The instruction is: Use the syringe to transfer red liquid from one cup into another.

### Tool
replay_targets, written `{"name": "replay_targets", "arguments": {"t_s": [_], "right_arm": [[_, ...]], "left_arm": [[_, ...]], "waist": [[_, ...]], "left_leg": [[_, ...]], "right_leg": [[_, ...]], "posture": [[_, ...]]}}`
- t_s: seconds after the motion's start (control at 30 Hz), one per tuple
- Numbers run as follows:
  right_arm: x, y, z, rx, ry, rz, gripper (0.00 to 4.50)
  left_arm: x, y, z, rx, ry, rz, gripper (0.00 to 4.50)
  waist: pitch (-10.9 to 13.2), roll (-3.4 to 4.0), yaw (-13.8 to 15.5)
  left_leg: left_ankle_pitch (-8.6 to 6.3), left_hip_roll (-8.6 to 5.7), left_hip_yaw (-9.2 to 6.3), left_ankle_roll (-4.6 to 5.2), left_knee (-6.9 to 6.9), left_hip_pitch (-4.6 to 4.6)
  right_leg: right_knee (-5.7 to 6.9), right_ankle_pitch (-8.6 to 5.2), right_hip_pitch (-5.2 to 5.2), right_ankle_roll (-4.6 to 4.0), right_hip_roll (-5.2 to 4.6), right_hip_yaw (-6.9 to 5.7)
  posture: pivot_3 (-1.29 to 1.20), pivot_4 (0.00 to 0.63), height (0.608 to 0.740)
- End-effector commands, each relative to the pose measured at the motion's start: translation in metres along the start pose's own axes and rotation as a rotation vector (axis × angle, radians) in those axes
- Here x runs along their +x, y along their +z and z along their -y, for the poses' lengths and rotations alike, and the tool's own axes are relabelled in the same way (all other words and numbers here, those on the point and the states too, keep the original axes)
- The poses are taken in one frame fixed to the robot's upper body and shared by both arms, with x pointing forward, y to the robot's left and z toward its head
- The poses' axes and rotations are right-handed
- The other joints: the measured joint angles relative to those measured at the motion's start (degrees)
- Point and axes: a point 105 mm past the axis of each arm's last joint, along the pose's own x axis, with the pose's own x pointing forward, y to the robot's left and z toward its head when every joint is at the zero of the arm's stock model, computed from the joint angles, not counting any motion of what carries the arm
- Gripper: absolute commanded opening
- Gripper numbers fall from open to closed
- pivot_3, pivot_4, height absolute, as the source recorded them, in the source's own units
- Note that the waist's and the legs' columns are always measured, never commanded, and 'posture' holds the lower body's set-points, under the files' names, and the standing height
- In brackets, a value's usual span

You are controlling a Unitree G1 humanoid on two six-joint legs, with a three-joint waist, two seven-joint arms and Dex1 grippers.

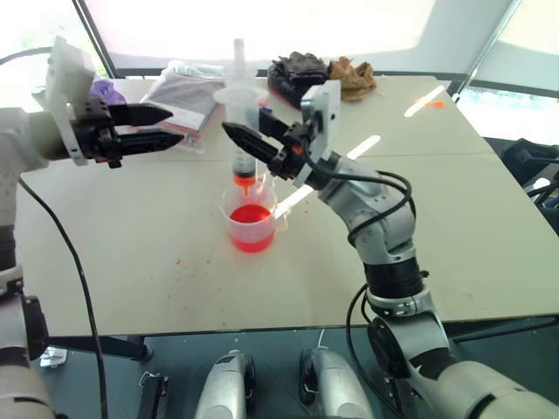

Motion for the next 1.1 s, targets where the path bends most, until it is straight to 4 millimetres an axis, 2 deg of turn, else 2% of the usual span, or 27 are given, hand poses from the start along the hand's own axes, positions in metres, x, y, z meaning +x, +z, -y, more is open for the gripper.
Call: {"name": "replay_targets", "arguments": {"t_s": [0.03,0.17,0.3,0.53,0.8,0.97,1.1], "right_arm": [[0.003,0.031,-0.007,-0.061,0.031,0.083,1.56],[0.008,0.041,0.003,-0.074,0.004,0.109,1.56],[0.030,0.057,0.033,-0.131,-0.061,0.152,1.56],[0.050,0.043,0.056,-0.181,-0.071,0.126,1.56],[0.055,0.016,0.063,-0.185,-0.058,0.072,1.56],[0.057,0.007,0.060,-0.174,-0.045,0.059,1.56],[0.059,0.003,0.057,-0.171,-0.035,0.057,1.56]], "left_arm": [[-0.005,0.015,-0.004,0.040,0.039,0.056,2.58],[-0.003,0.015,-0.016,0.047,0.119,0.105,2.58],[0.004,0.009,-0.023,0.051,0.156,0.129,2.58],[0.012,0.007,-0.028,0.088,0.180,0.153,2.58],[0.034,0.035,-0.042,0.188,0.170,0.232,2.58],[0.045,0.064,-0.057,0.194,0.138,0.295,2.58],[0.059,0.075,-0.059,0.232,0.098,0.283,2.58]], "waist": [[0.0,0.00,-0.1],[0.0,0.00,-0.3],[0.0,0.01,-0.3],[0.0,-0.01,-0.2],[0.0,-0.02,-0.3],[0.0,-0.02,-0.3],[0.0,-0.02,-0.3]], "left_leg": [[0.00,0.00,0.00,0.00,0.00,0.00],[0.00,0.00,0.00,0.00,0.00,0.01],[0.01,-0.01,0.05,-0.01,0.00,0.05],[0.01,-0.02,0.11,0.00,-0.04,0.05],[0.01,-0.01,0.12,-0.01,-0.04,0.05],[0.03,-0.04,0.24,-0.04,-0.05,0.05],[0.04,-0.05,0.26,-0.05,-0.06,0.05]], "right_leg": [[0.00,0.00,0.00,0.00,0.00,0.00],[0.03,0.00,-0.01,0.00,0.02,0.00],[0.04,0.01,-0.02,-0.01,0.04,0.01],[-0.02,0.01,0.02,0.00,0.00,0.03],[-0.01,0.01,0.02,0.01,0.00,0.02],[-0.01,0.02,0.02,0.01,0.02,0.01],[0.00,0.01,0.01,0.02,0.01,0.00]], "posture": [[0.00,0.150,0.740],[0.00,0.150,0.740],[0.00,0.150,0.740],[0.00,0.150,0.740],[0.00,0.150,0.740],[0.00,0.150,0.740],[0.00,0.150,0.740]]}}
